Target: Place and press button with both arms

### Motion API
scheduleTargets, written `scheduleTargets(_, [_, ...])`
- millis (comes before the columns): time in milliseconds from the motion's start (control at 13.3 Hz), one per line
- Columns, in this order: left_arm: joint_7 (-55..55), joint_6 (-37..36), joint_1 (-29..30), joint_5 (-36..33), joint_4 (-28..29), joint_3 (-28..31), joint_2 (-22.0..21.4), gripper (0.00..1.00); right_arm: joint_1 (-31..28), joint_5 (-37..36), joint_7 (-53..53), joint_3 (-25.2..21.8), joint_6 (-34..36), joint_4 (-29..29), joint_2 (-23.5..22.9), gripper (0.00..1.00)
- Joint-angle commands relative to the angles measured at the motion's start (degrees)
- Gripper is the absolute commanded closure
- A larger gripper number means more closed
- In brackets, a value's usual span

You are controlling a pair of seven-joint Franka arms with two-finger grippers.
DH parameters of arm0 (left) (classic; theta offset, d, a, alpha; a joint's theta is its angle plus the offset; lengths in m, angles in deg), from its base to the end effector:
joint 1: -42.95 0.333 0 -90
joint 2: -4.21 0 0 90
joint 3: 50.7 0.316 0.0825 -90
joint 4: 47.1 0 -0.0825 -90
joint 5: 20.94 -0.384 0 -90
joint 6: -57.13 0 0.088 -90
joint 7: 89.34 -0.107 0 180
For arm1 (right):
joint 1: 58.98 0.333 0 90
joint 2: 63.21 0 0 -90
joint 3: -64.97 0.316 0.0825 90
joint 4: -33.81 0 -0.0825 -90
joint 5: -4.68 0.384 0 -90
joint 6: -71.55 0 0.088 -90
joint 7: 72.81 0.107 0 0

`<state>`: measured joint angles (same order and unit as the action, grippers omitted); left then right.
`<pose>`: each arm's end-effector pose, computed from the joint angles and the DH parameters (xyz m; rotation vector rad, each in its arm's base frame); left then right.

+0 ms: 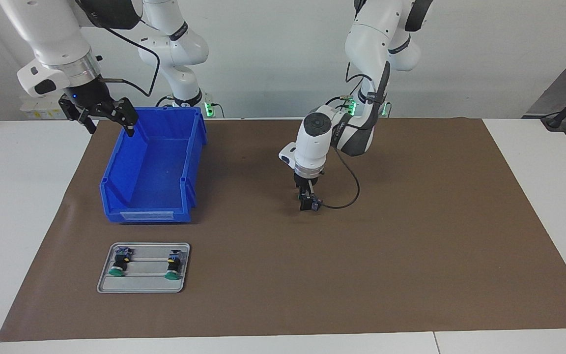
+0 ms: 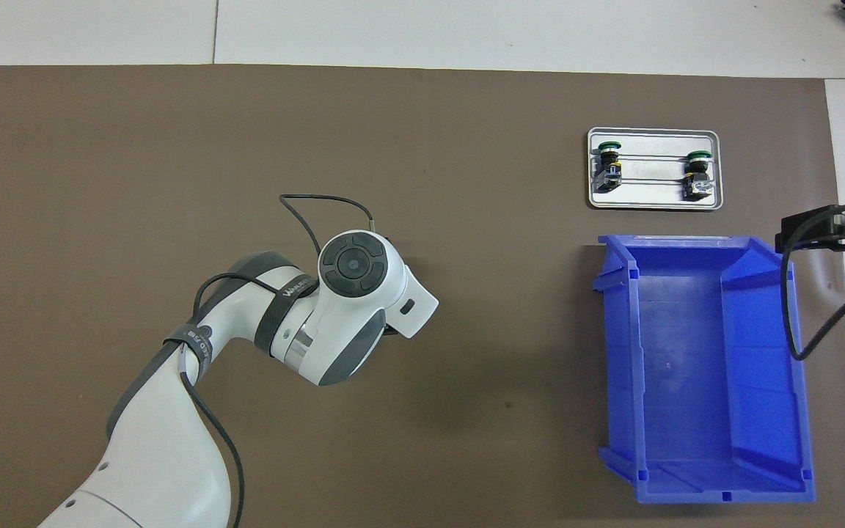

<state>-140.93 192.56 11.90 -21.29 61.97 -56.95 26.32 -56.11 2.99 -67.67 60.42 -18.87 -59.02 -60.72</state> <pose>0.5071 -0.3813 0.3051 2.2280 -2.1736 0.1252 0.5410 -0.0200 0.6256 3.1101 -0.1849 0.0032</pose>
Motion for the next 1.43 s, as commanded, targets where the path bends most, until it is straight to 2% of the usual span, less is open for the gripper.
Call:
scheduleTargets(0, [-1.05, 0.36, 1.34, 0.43, -1.58, 0.27, 0.56, 0.01, -0.76, -0.07, -1.18, 0.68, 0.51, -0.68, 0.93, 0.0])
scheduleTargets(600, [-1.49, 0.45, 5.11, 0.43, -3.34, 0.36, 0.13, 0.01, -0.76, -0.07, -1.18, 0.68, 0.51, -0.68, 0.93, 0.0])
scheduleTargets(1351, [-6.32, 2.65, 3.37, 0.43, -2.72, 0.01, 0.3, 0.01, -0.76, -0.07, -1.18, 0.68, 0.51, -0.68, 0.93, 0.0])
